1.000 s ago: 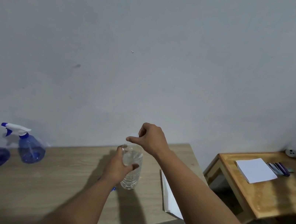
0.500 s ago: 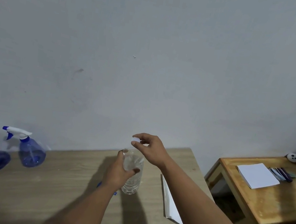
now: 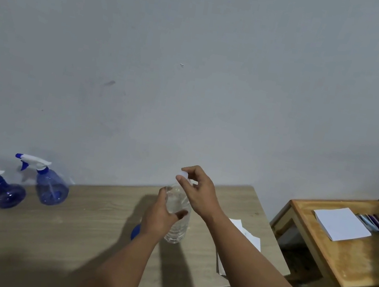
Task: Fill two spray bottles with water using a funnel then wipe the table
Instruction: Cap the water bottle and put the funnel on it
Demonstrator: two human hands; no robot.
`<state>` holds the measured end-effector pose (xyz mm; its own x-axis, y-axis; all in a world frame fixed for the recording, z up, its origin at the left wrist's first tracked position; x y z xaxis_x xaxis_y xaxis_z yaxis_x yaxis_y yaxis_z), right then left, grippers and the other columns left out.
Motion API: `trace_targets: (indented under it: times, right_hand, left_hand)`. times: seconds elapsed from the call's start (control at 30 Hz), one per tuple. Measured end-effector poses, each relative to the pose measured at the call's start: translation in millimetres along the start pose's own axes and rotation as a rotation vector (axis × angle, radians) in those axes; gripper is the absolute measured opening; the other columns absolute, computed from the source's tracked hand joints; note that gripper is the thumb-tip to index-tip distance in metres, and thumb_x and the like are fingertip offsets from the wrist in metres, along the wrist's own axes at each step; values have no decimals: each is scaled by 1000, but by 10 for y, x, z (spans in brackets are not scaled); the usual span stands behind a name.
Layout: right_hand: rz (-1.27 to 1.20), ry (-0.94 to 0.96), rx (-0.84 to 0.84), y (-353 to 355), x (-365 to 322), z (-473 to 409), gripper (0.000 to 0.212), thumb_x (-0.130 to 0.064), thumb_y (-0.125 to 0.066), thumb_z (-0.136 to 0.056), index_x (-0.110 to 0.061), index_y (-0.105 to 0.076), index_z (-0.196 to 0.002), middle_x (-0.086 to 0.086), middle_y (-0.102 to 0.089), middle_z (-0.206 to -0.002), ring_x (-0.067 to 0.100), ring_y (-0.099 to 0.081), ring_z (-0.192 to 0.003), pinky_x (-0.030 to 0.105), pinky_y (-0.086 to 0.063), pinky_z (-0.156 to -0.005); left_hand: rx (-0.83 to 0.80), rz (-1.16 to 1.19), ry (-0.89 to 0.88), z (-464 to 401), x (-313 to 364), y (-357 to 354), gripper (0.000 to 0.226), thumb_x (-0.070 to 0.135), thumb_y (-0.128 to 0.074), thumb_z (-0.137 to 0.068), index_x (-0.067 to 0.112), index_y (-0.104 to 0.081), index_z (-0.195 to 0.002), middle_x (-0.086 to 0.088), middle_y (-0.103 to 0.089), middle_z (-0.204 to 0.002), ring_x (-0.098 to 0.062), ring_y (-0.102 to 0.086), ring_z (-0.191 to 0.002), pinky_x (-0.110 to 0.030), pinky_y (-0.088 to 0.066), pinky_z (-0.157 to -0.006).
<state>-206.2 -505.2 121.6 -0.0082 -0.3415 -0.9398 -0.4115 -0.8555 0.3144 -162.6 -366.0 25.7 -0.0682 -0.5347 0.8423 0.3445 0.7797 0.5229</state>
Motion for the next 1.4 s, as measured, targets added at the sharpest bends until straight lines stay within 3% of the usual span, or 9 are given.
trace_targets:
  times: [0.17, 0.3, 0.4, 0.47, 0.57, 0.7, 0.83, 1.17, 1.4]
  right_hand:
    - [-5, -10, 98, 10, 7, 24, 23, -39, -78, -93, -27, -66, -108, -19, -71, -107, 0, -64, -111, 38, -55, -99]
    - [19, 47, 159, -24, 53, 106, 27, -35, -78, -94, -31, -65, -117, -22, -70, -113, 0, -64, -114, 28, -53, -97]
    - [75, 88, 164, -96, 103, 193, 47, -36, -79, -92, -34, -59, -134, -22, -65, -128, -4, -58, -123, 16, -47, -100]
    - [59, 36, 132, -152, 183, 258, 66, -44, -84, -85, -38, -52, -142, -21, -61, -135, -7, -54, -127, 12, -44, -99]
    - [66, -31, 90, -223, 350, 344, 87, -54, -90, -75, -43, -43, -147, -20, -56, -140, -8, -54, -126, 19, -48, -101]
    - [52, -85, 86, -266, 540, 415, 102, -58, -93, -69, -49, -34, -152, -17, -55, -143, -2, -53, -132, 30, -51, -107]
    - [37, -109, 95, -303, 634, 430, 102, -55, -95, -68, -54, -35, -150, -20, -56, -144, 4, -54, -134, 41, -52, -110]
    - [44, -122, 124, -360, 778, 465, 99, -42, -99, -67, -60, -38, -144, -22, -58, -140, 3, -57, -129, 35, -55, -105]
    - [52, -212, 84, -432, 1006, 520, 96, -50, -96, -66, -45, -42, -146, -19, -62, -134, 10, -62, -125, 45, -59, -102]
  left_hand:
    - [-5, -16, -13, -32, 6, -9, 88, 74, -80, -52, 50, -36, -124, 18, -68, -110, -16, -70, -96, -46, -60, -80]
    - [-68, -75, -51, 9, 28, 43, 96, 79, -81, -47, 48, -39, -127, 20, -67, -113, -12, -68, -99, -43, -60, -82]
    - [-168, -209, -70, 90, -123, 114, 109, 68, -85, -51, 46, -32, -144, 21, -54, -134, -14, -64, -112, -34, -56, -82]
    - [-133, -274, -45, 121, -342, 239, 120, 64, -85, -52, 38, -27, -154, 13, -45, -149, -18, -58, -124, -34, -51, -92]
    - [-143, -288, -12, 117, -708, 388, 133, 67, -88, -46, 33, -23, -158, 4, -42, -156, -18, -49, -136, -36, -45, -107]
    - [-204, -371, -13, 101, -1025, 418, 133, 78, -79, -46, 28, -27, -158, 6, -43, -156, -16, -44, -140, -36, -41, -112]
    - [-169, -381, -25, 31, -1271, 334, 118, 81, -75, -49, 29, -43, -150, 10, -52, -149, -11, -50, -134, -33, -43, -110]
    - [-109, -418, -102, -28, -1475, 147, 96, 52, -89, -62, 16, -54, -144, 2, -56, -145, -20, -53, -130, -33, -40, -113]
    - [-64, -465, -132, -2, -1531, 185, 91, 60, -81, -69, 20, -53, -146, 8, -57, -145, -15, -52, -129, -29, -38, -113]
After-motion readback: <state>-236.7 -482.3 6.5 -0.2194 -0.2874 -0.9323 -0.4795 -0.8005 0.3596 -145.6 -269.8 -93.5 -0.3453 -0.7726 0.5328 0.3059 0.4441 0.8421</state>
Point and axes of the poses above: each hand's wrist, its own z-axis away from the middle knuckle, its own y-axis out of the back of the hand, x = y × z, the point moved 6 cm from there along -z, towards the middle knuckle
